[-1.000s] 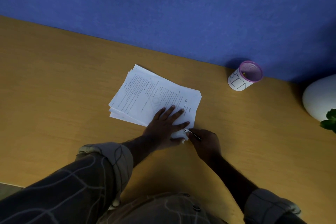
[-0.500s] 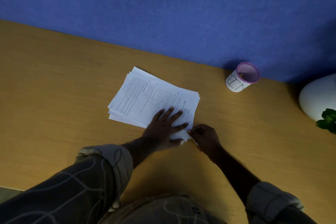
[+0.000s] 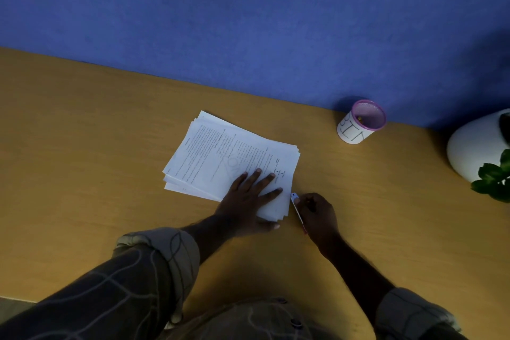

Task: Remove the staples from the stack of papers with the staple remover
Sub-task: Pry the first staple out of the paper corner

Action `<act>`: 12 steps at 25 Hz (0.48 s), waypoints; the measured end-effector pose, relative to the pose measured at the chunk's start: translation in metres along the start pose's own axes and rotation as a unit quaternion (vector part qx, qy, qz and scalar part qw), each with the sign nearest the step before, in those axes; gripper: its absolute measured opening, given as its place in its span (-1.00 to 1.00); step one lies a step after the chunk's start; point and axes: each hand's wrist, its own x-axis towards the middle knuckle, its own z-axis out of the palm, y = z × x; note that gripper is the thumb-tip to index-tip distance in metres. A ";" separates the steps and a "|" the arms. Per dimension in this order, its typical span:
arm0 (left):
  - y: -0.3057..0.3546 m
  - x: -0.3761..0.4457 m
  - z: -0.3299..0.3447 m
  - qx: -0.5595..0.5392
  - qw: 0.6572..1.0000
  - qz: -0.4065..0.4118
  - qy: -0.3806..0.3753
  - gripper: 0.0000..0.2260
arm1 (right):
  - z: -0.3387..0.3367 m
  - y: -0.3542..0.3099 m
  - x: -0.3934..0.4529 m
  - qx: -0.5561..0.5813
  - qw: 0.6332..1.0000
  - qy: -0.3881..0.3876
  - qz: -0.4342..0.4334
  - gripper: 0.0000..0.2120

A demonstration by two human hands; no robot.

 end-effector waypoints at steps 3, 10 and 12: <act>0.003 0.003 -0.006 -0.028 0.999 -0.020 -0.013 -0.12 | -0.006 0.004 0.002 -0.100 0.992 0.052 -0.051 -0.89; -0.012 0.011 -0.039 -0.015 0.992 0.016 -0.122 -0.13 | -0.022 0.009 0.009 -0.328 0.923 0.129 -0.156 -0.75; -0.007 0.010 -0.042 -0.008 0.991 0.013 -0.134 -0.15 | -0.021 0.007 0.010 -0.336 0.922 0.119 -0.153 -0.74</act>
